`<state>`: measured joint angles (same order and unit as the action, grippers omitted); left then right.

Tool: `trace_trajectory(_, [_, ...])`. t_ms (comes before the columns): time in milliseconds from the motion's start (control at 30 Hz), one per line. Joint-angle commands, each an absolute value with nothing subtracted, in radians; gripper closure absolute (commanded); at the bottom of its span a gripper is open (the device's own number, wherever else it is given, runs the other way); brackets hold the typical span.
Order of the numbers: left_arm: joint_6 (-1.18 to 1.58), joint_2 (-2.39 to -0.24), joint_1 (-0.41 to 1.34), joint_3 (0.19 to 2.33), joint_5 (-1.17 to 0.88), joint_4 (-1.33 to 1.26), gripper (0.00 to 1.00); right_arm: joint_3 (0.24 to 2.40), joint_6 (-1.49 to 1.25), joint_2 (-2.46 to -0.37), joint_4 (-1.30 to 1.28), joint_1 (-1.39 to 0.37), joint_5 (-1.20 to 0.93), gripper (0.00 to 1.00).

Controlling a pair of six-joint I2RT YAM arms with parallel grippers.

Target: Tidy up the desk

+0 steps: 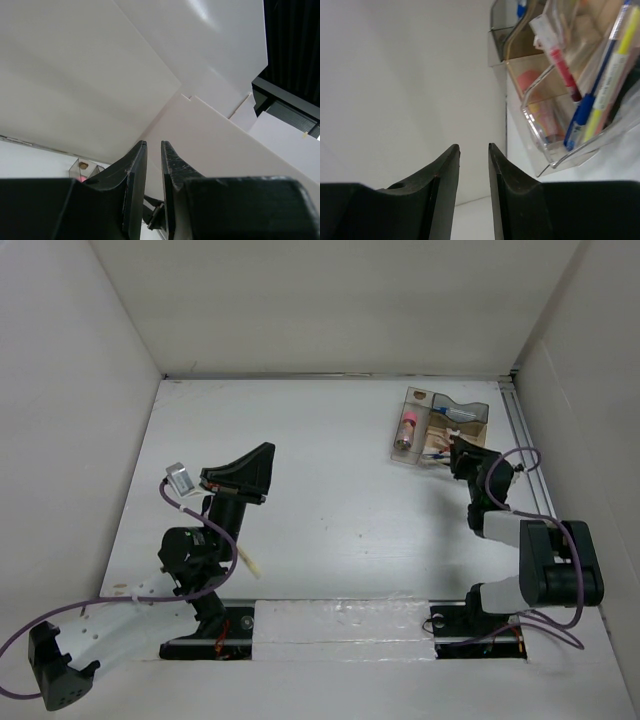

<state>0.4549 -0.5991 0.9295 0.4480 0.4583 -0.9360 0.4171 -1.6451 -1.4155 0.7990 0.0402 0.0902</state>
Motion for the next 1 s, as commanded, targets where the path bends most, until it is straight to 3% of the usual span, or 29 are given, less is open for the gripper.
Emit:
trace_trajectory(0, [0.465, -0.603, 0.934, 0.488, 0.436, -0.988, 0.86, 0.442, -1.596, -1.359, 0.856, 0.019, 0.042, 0.65])
trace_trajectory(133, [0.471, -0.617, 0.934, 0.488, 0.428, -0.997, 0.86, 0.547, -1.42, -1.37, 0.838, -0.041, -0.108, 0.91])
trace_trajectory(200, [0.474, -0.62, 0.934, 0.488, 0.426, -1.002, 0.86, 0.703, -1.329, -1.448, 0.761, -0.103, -0.258, 1.0])
trace_trajectory(333, [0.48, -0.627, 0.934, 0.492, 0.4, -1.006, 0.86, 0.943, -1.122, -1.609, 0.626, -0.256, -0.405, 1.0])
trace_trajectory(600, [0.466, -0.588, 0.934, 0.494, 0.394, -0.986, 0.85, 0.982, -1.031, -1.709, 0.618, -0.514, -0.295, 1.0])
trace_trajectory(767, [0.459, -0.584, 0.934, 0.502, 0.388, -0.977, 0.85, 1.109, -0.884, -1.796, 0.433, -0.801, -0.184, 1.0])
trace_trajectory(800, [0.46, -0.569, 0.934, 0.499, 0.388, -0.977, 0.85, 1.124, -0.874, -1.815, 0.422, -0.839, -0.16, 0.98])
trace_trajectory(933, [0.466, -0.539, 0.934, 0.492, 0.382, -0.971, 0.81, 1.3, -0.775, -1.955, 0.283, -1.026, -0.056, 0.55])
trace_trajectory(967, [0.466, -0.538, 0.934, 0.492, 0.382, -0.974, 0.81, 1.301, -0.772, -1.956, 0.282, -1.026, -0.055, 0.55])
